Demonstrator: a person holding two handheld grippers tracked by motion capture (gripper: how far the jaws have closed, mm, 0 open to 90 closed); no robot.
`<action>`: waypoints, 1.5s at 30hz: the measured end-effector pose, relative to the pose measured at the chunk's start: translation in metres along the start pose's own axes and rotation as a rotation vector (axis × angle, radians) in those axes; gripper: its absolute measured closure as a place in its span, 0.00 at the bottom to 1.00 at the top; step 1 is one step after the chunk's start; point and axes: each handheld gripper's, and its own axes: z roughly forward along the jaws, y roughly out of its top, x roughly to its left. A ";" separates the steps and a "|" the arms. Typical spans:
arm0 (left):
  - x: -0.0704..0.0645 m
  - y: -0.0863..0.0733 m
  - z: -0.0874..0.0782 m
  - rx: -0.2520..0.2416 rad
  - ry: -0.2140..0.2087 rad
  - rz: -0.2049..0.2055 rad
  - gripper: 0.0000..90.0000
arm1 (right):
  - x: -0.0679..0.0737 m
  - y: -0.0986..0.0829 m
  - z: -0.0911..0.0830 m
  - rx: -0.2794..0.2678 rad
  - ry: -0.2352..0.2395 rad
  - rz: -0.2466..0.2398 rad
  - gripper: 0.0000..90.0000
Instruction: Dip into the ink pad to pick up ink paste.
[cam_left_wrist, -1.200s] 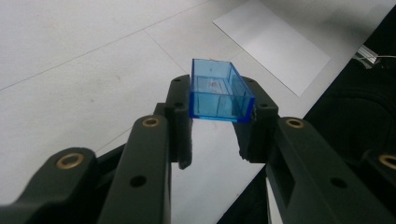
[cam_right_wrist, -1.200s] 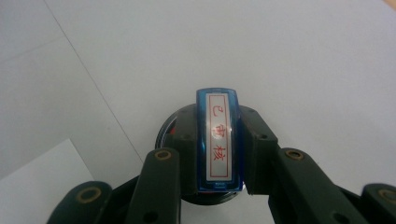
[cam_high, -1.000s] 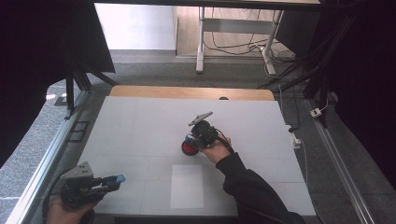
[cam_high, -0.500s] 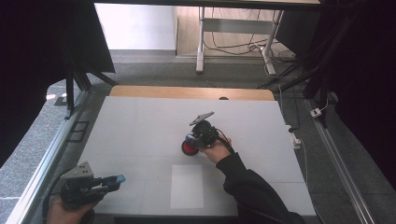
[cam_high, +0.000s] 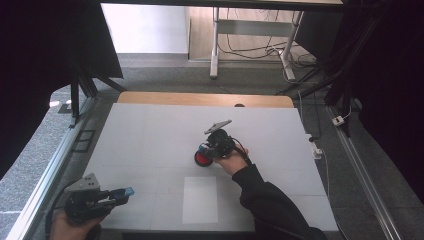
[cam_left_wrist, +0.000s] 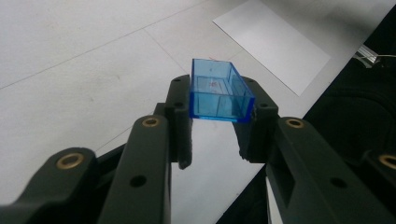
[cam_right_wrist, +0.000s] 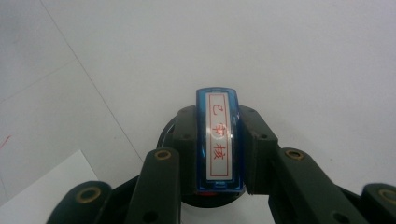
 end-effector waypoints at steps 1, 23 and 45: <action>0.000 0.000 0.000 0.000 0.001 0.000 0.76 | 0.000 0.000 0.000 -0.001 -0.003 -0.006 0.78; 0.001 0.000 -0.001 -0.006 -0.004 -0.008 0.76 | 0.004 0.009 -0.024 -0.082 0.015 -0.011 0.78; 0.001 0.000 -0.001 -0.004 -0.009 -0.007 0.76 | 0.013 0.007 -0.012 -0.023 0.004 -0.056 0.78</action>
